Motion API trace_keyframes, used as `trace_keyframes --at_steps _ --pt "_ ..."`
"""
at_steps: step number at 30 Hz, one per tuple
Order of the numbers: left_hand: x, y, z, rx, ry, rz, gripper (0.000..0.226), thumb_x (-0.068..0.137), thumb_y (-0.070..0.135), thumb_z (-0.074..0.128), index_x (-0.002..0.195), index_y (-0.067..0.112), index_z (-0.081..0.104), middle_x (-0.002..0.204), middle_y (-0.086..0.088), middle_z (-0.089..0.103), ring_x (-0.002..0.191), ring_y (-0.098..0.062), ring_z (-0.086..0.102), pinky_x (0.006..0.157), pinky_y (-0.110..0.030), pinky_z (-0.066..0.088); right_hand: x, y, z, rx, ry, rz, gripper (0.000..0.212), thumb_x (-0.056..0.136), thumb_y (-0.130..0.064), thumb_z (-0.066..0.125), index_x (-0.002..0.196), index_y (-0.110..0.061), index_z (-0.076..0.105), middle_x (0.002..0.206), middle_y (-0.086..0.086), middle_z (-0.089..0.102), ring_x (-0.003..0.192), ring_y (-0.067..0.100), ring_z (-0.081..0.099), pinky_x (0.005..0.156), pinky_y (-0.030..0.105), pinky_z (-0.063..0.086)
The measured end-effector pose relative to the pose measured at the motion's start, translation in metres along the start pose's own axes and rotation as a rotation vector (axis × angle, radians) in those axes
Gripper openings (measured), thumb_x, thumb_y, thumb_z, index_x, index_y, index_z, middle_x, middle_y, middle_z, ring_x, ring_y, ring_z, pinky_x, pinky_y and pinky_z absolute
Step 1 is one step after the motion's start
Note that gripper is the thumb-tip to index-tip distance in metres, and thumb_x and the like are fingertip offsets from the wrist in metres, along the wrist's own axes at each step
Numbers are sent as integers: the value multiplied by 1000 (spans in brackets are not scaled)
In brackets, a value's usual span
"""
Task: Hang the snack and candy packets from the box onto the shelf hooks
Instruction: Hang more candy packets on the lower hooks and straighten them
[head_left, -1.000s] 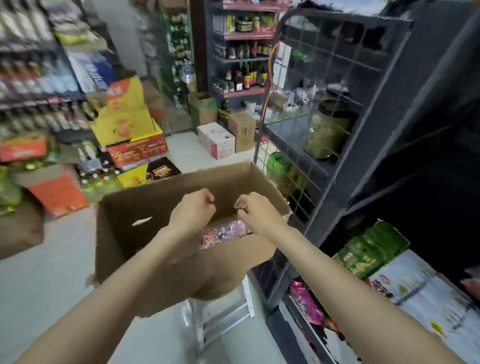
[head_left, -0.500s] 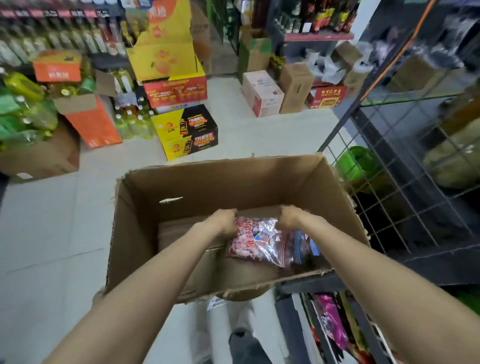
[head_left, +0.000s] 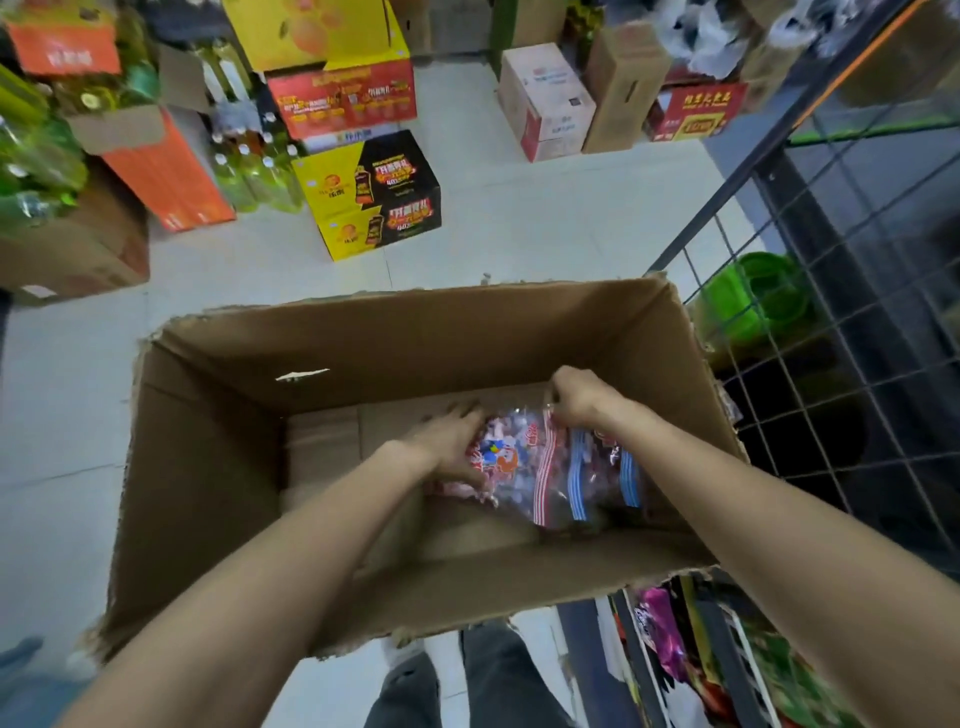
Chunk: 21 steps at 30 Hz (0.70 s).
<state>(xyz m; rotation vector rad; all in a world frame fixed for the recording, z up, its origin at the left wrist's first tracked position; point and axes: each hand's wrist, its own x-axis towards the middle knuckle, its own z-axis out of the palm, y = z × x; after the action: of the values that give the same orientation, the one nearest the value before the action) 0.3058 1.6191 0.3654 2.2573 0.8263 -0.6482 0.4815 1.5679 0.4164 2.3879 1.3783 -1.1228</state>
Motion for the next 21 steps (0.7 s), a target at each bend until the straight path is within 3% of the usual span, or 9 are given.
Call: trace_keyframes --at_steps 4,7,10,15,18,21 --pt "-9 6 -16 -220 243 160 99 64 40 83 144 15 30 144 -6 40 130 -22 39 105 -27 32 -15 -17 -20 253 68 -184 8 82 -11 70 84 -18 69 93 2 66 83 14 60 68 22 44" --pt "-18 12 -31 -350 382 162 59 72 36 79 120 13 55 115 -6 61 107 -22 56 84 -28 40 -30 -30 -23 346 130 -315 6 80 -13 73 83 -18 72 85 -1 68 81 12 62 72 24 46" --pt "-28 5 -42 -278 495 97 17 85 29 66 94 15 65 92 -6 68 92 -26 62 77 -35 46 -38 -33 -23 467 194 -356 11 78 -15 75 82 -22 69 75 -7 65 71 3 60 63 17 44" --pt "-58 -9 -54 -407 594 100 19 91 28 60 94 11 68 94 -3 72 92 -17 64 79 -30 45 -53 -27 -23 315 154 -302 9 85 -19 69 93 -15 70 88 1 69 81 13 63 71 28 49" --pt "-80 -7 -60 -485 669 98 18 92 24 59 96 11 71 96 -2 72 92 -13 64 77 -25 43 -72 -34 -24 381 252 -335 11 88 -21 66 90 -13 72 85 0 69 77 9 63 69 26 47" --pt "-100 -3 -68 -492 782 116 20 93 22 57 102 13 72 101 0 72 92 -6 60 68 -7 39 -100 -48 -26 432 406 -384 10 90 -23 63 87 -15 69 79 -5 66 72 4 61 60 19 45"
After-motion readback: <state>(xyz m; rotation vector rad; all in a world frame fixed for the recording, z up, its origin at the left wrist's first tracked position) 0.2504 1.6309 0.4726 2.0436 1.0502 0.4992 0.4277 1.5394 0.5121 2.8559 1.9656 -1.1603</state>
